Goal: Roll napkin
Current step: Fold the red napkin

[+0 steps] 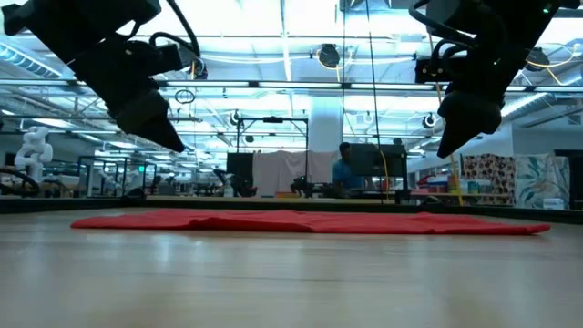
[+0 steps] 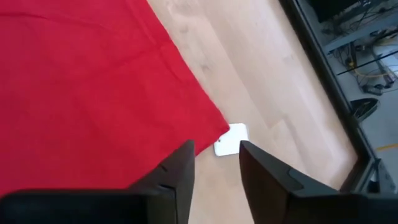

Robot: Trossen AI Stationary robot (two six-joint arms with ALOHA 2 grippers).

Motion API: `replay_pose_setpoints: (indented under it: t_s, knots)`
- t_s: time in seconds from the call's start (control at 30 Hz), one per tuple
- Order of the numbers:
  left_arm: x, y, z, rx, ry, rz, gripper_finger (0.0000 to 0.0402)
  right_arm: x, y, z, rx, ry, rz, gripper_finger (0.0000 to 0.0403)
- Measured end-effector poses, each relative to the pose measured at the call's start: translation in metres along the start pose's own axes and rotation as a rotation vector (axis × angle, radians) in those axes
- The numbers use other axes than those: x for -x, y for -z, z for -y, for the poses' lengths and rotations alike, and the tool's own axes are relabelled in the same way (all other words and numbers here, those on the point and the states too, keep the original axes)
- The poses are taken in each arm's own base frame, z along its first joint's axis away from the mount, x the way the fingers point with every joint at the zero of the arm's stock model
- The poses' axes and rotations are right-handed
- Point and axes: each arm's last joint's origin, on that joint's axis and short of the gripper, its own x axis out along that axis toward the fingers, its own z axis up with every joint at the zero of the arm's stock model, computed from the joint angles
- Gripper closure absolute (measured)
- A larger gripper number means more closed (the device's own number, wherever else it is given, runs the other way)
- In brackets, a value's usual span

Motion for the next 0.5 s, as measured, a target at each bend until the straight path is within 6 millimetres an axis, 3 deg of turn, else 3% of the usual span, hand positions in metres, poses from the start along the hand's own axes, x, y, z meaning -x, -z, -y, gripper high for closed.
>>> replay_pose_setpoints:
  t_s: [0.2, 0.33, 0.5]
  knots:
    - [0.002, -0.001, 0.01, 0.058, 0.284, -0.101, 0.0225, 0.009, 0.006, -0.014, 0.007, -0.152, -0.039, 0.0284]
    - [0.002, 0.003, 0.013, 0.11, 0.373, -0.194, 0.0228, 0.019, 0.006, -0.028, -0.007, -0.266, 0.018, 0.0295]
    - [-0.008, 0.009, 0.023, 0.068, 0.388, -0.247, 0.0279, 0.018, 0.008, -0.045, -0.056, -0.261, 0.068, 0.0335]
